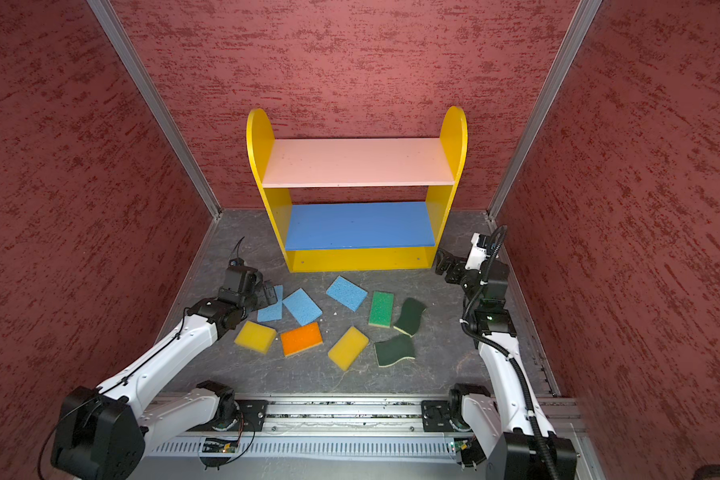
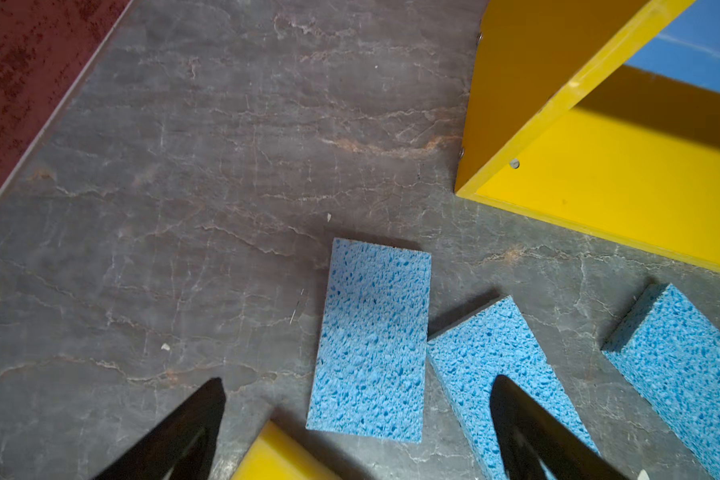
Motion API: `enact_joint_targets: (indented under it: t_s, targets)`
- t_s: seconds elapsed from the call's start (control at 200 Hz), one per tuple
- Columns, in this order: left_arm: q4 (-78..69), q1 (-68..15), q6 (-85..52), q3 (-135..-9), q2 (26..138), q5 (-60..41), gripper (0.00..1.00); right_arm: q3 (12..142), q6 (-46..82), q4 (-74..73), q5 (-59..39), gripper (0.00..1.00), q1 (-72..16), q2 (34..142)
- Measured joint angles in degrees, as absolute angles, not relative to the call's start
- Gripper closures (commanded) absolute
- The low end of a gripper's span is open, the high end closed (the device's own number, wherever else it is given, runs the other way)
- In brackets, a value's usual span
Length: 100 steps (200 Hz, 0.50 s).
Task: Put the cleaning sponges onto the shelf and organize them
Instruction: 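Move the left gripper down over the light blue sponge nearest the shelf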
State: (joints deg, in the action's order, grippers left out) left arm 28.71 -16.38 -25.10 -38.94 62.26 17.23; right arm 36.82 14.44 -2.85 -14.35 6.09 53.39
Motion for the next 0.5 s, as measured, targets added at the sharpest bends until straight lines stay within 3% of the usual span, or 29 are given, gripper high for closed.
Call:
enact_joint_targets:
  t_s: [0.22,0.501]
  targets:
    - [30.9,-16.4,-28.7,-38.9,63.0,16.3,0.01,38.7,16.2,0.5,-15.3,0.01,6.1,55.5]
    - [35.4,-16.3,-34.1,-40.2,72.9,13.7,0.01,38.9,17.8,1.6,-17.0,0.01,6.1,57.3]
